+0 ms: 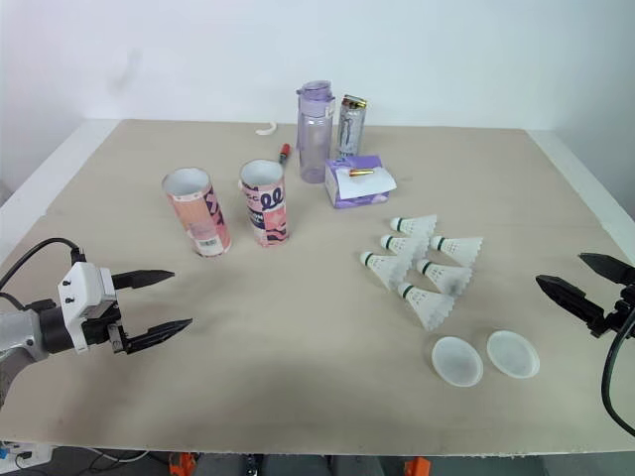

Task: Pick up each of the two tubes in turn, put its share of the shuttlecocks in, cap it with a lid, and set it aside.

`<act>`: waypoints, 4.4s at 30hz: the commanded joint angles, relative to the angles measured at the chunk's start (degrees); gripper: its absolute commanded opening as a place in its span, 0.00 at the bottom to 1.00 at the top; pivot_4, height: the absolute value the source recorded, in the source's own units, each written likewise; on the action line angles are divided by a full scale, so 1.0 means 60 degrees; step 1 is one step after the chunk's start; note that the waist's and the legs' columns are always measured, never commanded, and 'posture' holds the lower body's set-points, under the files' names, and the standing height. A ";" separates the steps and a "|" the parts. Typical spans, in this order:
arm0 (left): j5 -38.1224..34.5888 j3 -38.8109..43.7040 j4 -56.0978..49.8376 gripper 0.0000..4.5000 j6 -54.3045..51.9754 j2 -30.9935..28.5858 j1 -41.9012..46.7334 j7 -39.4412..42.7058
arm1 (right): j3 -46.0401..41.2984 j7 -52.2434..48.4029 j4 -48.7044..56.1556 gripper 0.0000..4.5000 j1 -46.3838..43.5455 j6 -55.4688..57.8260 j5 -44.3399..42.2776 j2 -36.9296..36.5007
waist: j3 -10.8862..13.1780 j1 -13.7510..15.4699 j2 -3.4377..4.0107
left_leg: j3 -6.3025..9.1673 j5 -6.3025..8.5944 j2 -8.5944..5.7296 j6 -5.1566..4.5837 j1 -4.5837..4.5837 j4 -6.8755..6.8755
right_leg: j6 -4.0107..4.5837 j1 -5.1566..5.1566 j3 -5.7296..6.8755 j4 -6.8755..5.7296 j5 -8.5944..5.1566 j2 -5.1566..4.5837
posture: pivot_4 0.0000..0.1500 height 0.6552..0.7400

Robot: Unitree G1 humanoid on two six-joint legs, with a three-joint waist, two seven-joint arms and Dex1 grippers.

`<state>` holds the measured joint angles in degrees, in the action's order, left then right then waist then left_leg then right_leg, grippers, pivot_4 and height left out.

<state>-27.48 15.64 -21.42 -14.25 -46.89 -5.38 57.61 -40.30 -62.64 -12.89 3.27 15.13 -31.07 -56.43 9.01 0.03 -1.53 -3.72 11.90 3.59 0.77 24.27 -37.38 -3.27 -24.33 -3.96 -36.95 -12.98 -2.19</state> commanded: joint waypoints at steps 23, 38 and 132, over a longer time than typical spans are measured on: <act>0.0087 -0.0094 0.0326 1.00 0.0415 0.0166 0.0747 0.0046 | 0.0622 -0.0382 -0.0226 0.99 -0.1038 -0.0573 0.0245 -0.0054 | 0.0000 -0.0006 0.0004 | -0.0006 0.0000 0.0000 -0.0001 -0.0003 -0.0001 | 0.0000 0.0001 -0.0006 0.0000 0.0002 0.0004 | 1.00 1.00; 0.0417 0.0501 0.0901 1.00 -0.0039 0.2285 0.0495 -0.3380 | 0.5719 0.0461 0.4200 0.99 -0.4239 0.1382 -0.0666 0.2839 | 0.0006 -0.0220 -0.0012 | 0.0005 0.0000 0.0016 -0.0001 -0.0012 -0.0003 | 0.0002 0.0001 -0.0020 -0.0017 0.0016 0.0032 | 1.00 1.00; 0.2282 -0.2480 0.6253 0.75 0.3310 0.1757 0.5492 0.1998 | 0.6446 0.1329 0.7062 1.00 -0.2186 0.0651 0.0140 0.3547 | 0.0011 -0.0200 -0.0058 | 0.0059 0.0004 0.0002 0.0005 0.0050 -0.0006 | -0.0002 -0.0017 -0.0019 -0.0034 0.0036 0.0057 | 1.00 1.00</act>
<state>-12.62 2.79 30.85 11.83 -32.92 31.07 67.34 0.55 -53.84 23.52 -13.04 20.12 -28.56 -33.43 9.07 -1.17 -1.88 -3.36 11.93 3.60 0.80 24.57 -37.42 -3.29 -24.41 -4.08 -37.15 -12.77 -1.85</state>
